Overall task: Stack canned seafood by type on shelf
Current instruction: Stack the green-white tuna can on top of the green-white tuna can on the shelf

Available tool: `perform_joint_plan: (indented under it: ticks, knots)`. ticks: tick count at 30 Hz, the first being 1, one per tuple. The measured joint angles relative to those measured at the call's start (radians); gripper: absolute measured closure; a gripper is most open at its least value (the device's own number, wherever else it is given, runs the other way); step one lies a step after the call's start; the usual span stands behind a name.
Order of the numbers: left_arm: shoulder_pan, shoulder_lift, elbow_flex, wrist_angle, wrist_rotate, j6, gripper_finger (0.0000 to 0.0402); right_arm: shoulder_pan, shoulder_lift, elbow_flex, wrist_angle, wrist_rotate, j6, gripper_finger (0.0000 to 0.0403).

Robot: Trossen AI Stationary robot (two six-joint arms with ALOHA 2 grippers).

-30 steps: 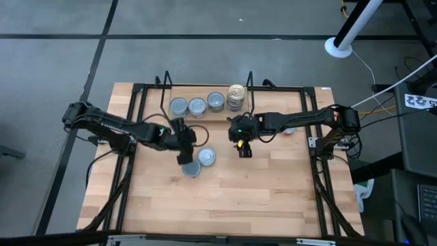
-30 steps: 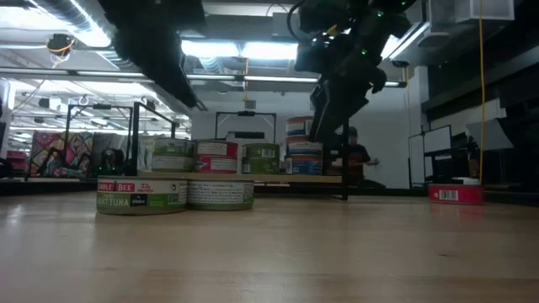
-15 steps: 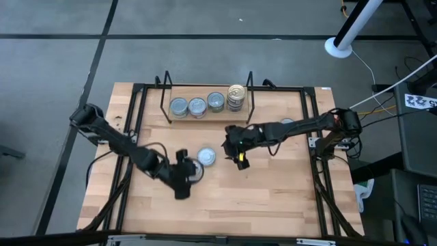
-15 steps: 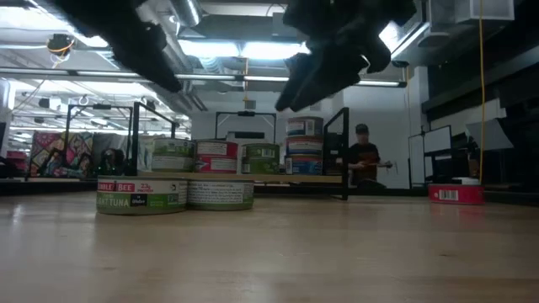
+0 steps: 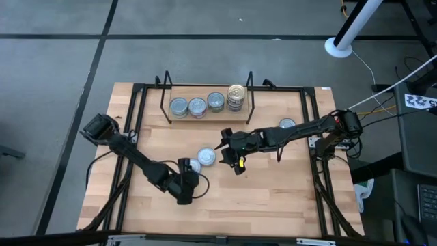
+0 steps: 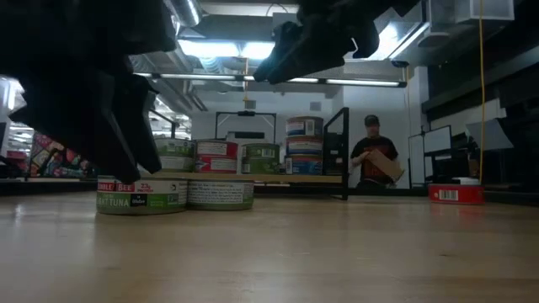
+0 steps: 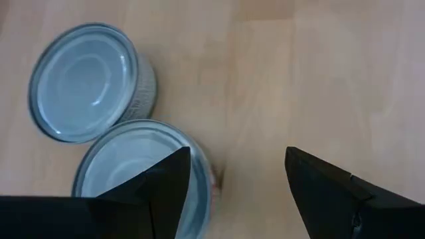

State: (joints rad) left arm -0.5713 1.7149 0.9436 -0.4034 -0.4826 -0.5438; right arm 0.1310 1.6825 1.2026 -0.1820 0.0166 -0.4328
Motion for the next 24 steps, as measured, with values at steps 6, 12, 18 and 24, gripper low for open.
perform_joint_plan:
  ticks: [6,12,18,24]
  knots:
    - [0.001,0.013,0.000,-0.008,-0.052,-0.001,0.0160,0.000,0.000,0.000,0.001,0.000,0.000,0.0150]
    - [0.002,0.013,0.000,-0.050,-0.053,-0.034,0.0160,0.000,0.000,0.000,0.000,0.000,0.000,0.0150]
    - [0.002,0.013,0.000,-0.089,-0.053,-0.027,0.0185,0.000,0.000,0.000,-0.002,0.000,0.000,0.0150]
    - [0.002,0.013,-0.002,-0.094,-0.037,-0.029,0.0218,0.000,0.000,0.000,-0.003,-0.001,0.000,0.0150]
